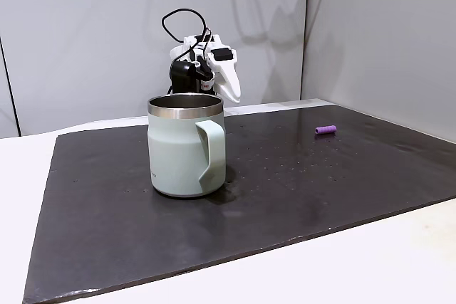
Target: Grasp a pengrip and put it in the cup.
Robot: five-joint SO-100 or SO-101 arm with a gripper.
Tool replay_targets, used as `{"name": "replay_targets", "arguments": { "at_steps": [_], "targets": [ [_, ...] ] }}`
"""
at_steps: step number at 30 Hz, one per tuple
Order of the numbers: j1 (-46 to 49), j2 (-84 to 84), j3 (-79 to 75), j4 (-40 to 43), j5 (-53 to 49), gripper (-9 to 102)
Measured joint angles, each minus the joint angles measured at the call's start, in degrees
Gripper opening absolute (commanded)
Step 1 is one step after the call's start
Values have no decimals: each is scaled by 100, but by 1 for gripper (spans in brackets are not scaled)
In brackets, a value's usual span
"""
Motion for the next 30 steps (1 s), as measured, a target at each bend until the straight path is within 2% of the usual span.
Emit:
{"name": "replay_targets", "arguments": {
  "at_steps": [20, 25, 30],
  "targets": [
    [-9, 0, -18, 35, 0, 0],
    [-272, -18, -387, 527, 0, 0],
    [-826, -993, -1758, 1292, 158, 3]
  ]
}}
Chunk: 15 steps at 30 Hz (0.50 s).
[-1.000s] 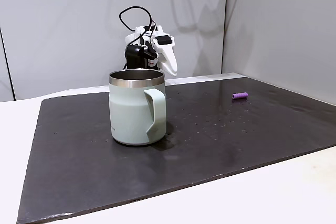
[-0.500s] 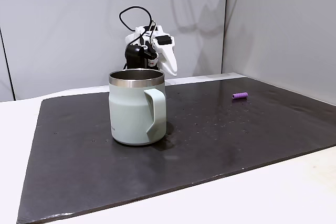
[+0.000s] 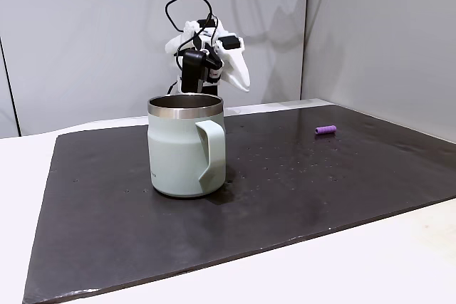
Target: Grasp a pengrip and put it in the cup.
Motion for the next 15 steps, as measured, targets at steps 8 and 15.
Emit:
{"name": "replay_targets", "arguments": {
  "at_steps": [8, 15],
  "targets": [
    [-554, -2610, -2522, 1178, 721, 3],
    [-1107, -4922, -4790, 2136, 1626, 11]
  ]
}}
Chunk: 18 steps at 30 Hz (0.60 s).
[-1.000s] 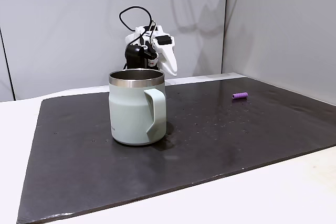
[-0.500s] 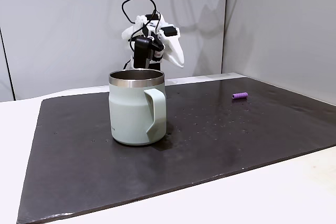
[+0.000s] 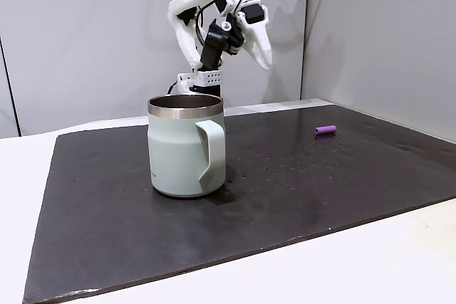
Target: Grasp a pengrip and put it in the cup.
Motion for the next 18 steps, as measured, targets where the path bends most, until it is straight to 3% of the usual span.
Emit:
{"name": "replay_targets", "arguments": {
  "at_steps": [5, 18],
  "targets": [
    [-343, -1564, -1547, 721, 642, 27],
    [-835, -4113, -3208, 844, 1160, 27]
  ]
}}
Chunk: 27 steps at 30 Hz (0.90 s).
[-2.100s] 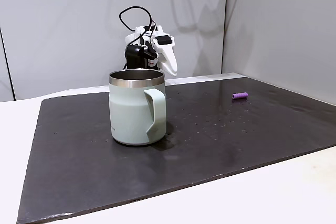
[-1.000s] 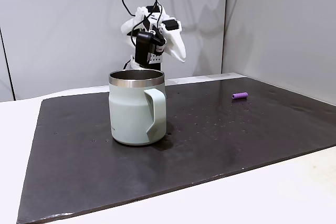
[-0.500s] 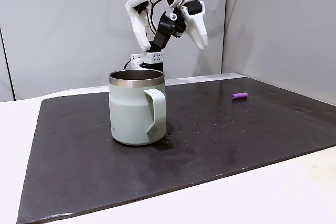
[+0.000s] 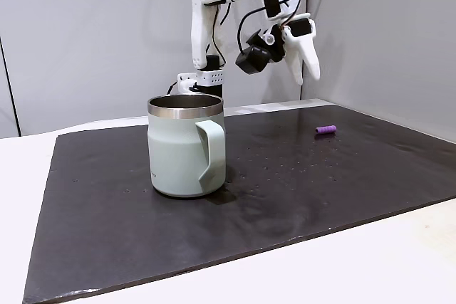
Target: Grasp a pengrip and put it in the cup.
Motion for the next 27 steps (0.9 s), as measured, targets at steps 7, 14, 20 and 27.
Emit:
{"name": "replay_targets", "arguments": {
  "at_steps": [7, 14, 20, 27],
  "targets": [
    [-378, -914, -422, -26, 44, 25],
    [-659, -1767, -782, -62, 211, 25],
    [-721, -2373, -1292, -105, 193, 25],
    [-984, -2883, -1582, -114, 220, 25]
  ]
}}
